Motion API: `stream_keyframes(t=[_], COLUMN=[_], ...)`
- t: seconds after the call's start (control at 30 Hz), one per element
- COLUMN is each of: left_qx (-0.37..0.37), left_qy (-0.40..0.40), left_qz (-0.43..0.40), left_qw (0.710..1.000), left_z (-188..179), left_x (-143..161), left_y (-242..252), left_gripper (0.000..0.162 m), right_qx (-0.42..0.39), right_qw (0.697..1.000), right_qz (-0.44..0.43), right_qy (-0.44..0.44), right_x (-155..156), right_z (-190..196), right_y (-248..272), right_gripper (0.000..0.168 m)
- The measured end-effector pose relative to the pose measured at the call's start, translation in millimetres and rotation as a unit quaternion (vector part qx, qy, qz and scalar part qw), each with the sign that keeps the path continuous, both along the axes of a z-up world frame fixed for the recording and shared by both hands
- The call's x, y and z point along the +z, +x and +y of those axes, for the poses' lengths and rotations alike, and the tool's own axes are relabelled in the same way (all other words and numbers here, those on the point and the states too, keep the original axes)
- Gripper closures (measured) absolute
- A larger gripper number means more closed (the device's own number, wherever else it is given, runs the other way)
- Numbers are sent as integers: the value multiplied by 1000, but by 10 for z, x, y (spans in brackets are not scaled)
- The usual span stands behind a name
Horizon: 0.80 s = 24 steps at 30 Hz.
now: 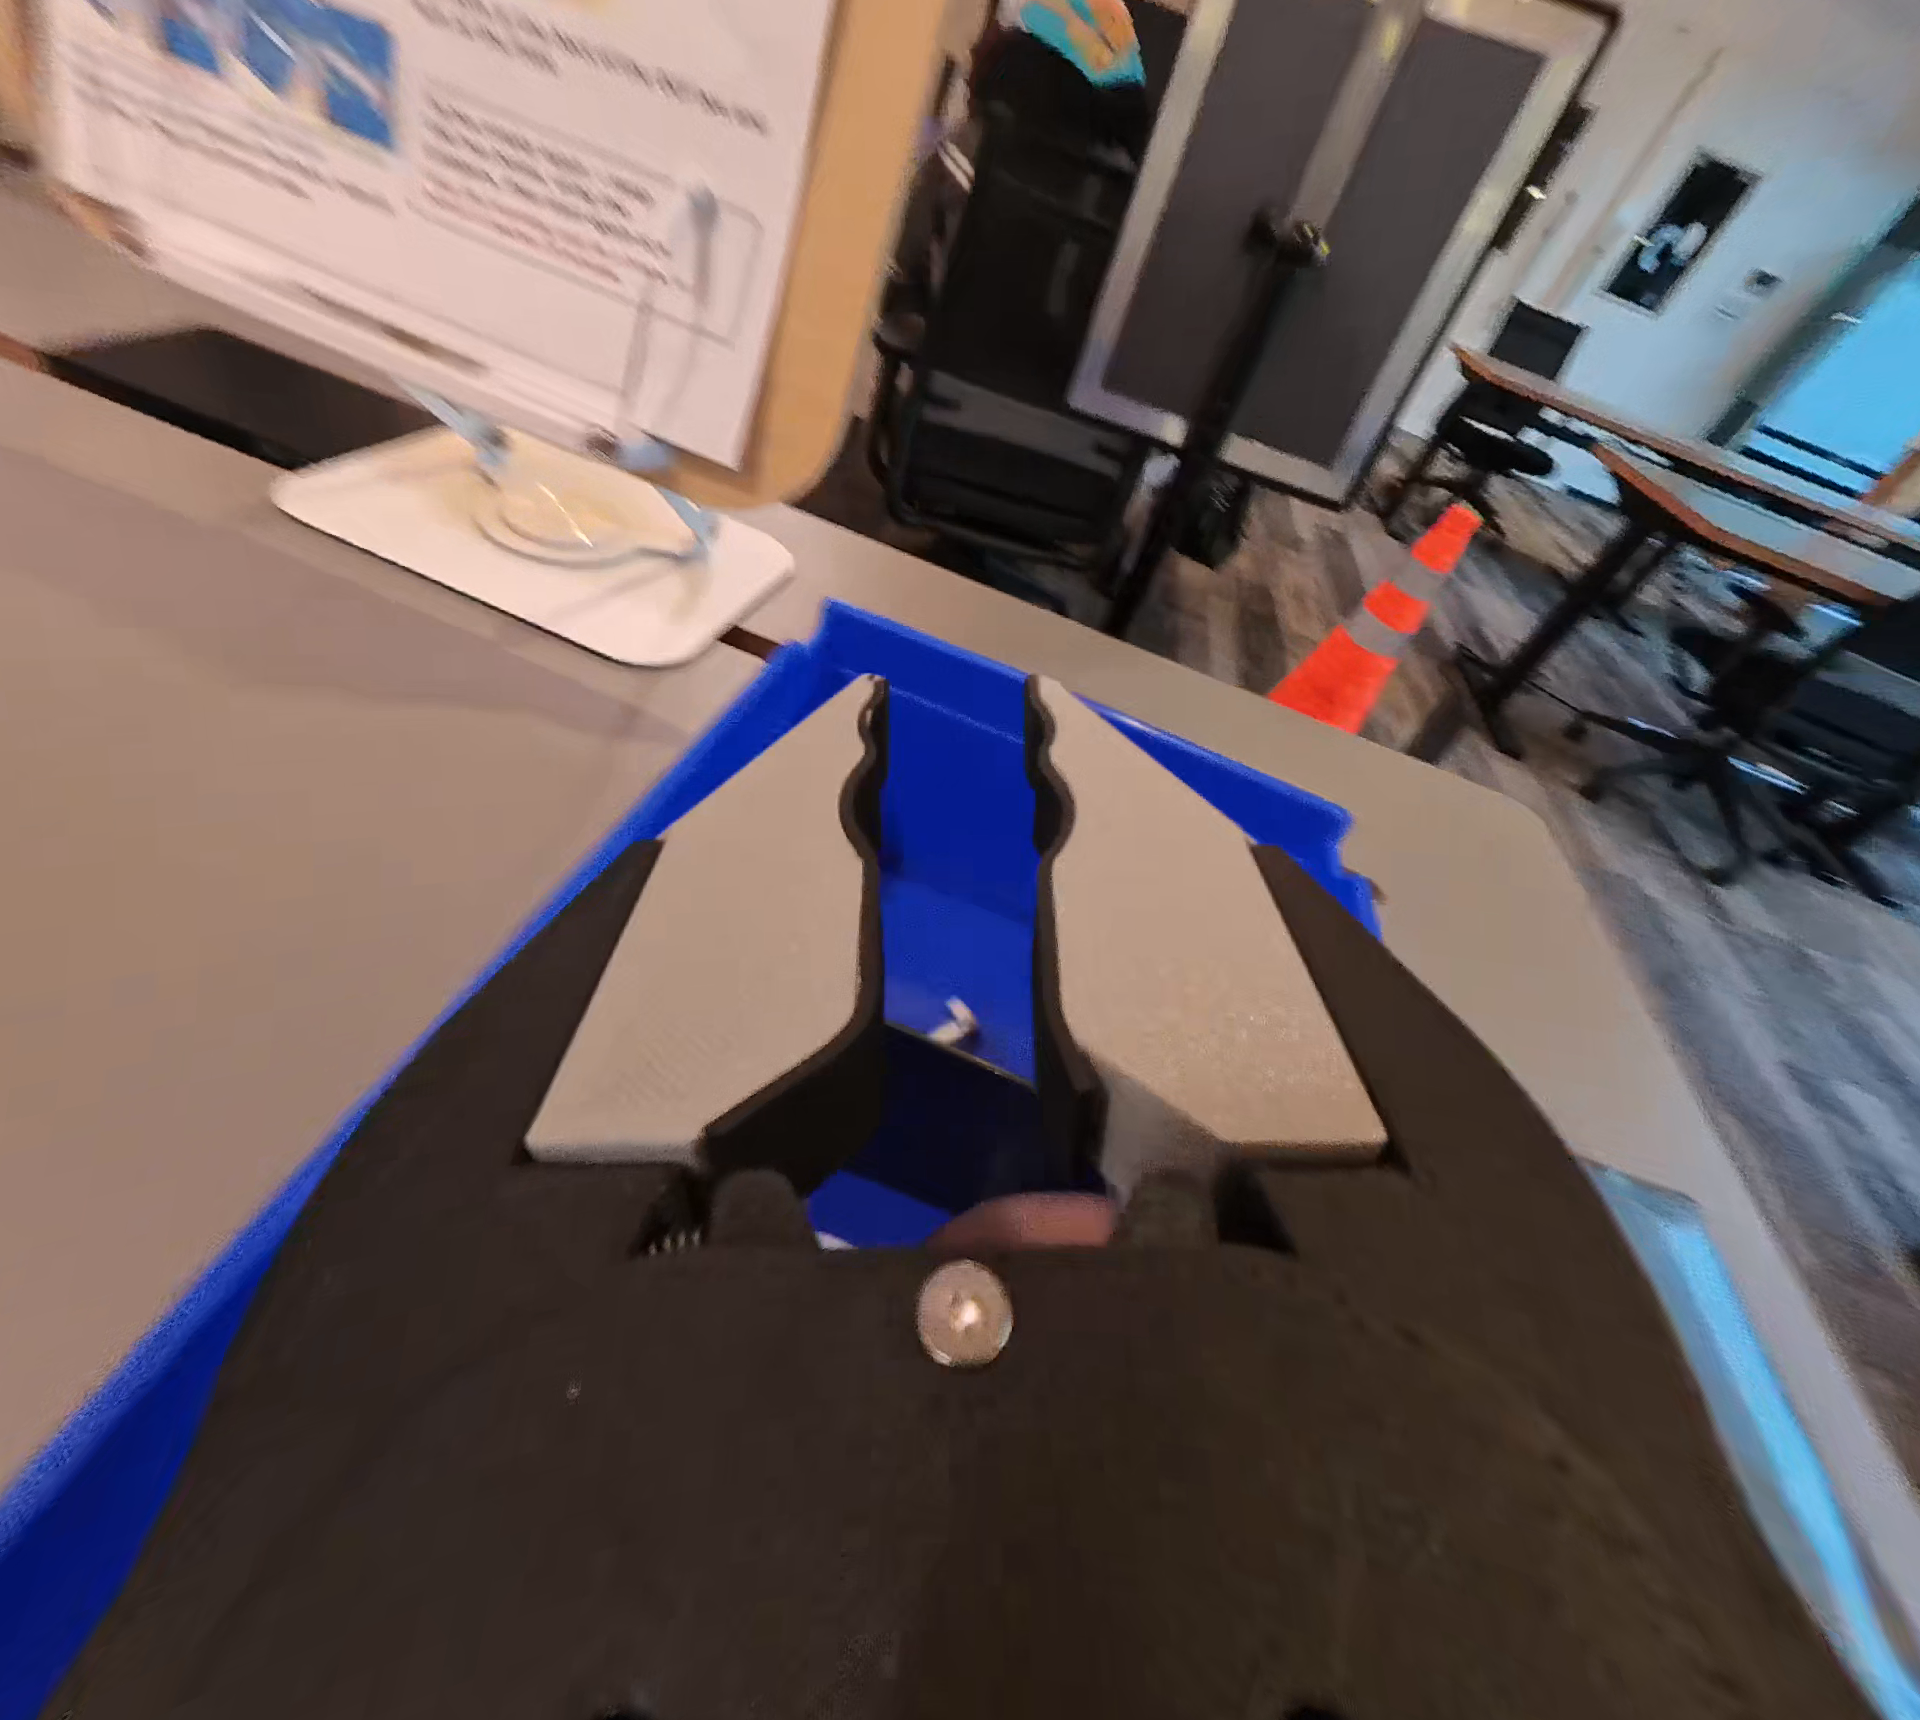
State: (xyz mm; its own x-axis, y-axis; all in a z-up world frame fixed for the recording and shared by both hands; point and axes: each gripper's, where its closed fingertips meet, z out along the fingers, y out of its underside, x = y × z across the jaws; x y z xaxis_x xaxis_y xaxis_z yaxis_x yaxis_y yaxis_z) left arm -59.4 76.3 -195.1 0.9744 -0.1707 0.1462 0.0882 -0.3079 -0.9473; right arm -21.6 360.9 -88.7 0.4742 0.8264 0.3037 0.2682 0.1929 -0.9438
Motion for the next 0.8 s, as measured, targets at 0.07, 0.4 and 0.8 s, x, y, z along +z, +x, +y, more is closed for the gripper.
stream_keyframes(t=[0.07, 0.4, 0.8], left_qx=[1, 13, 22], left_qy=[1, 1, 3], left_qz=[-1, -7, 2], left_qw=[1000, 1000, 1000], left_z=[-3, -11, -32], left_x=[2, 2, 15], left_y=[-6, -77, -129], left_gripper=[149, 149, 148], right_qx=[43, 243, 255], right_qw=[998, 962, 966], right_qz=[35, 89, -41], right_qy=[-9, 89, 20], right_x=[112, 332, -570], right_z=[-240, -2070, -2360], right_y=[-21, -402, -842], right_gripper=[146, 156, 146])
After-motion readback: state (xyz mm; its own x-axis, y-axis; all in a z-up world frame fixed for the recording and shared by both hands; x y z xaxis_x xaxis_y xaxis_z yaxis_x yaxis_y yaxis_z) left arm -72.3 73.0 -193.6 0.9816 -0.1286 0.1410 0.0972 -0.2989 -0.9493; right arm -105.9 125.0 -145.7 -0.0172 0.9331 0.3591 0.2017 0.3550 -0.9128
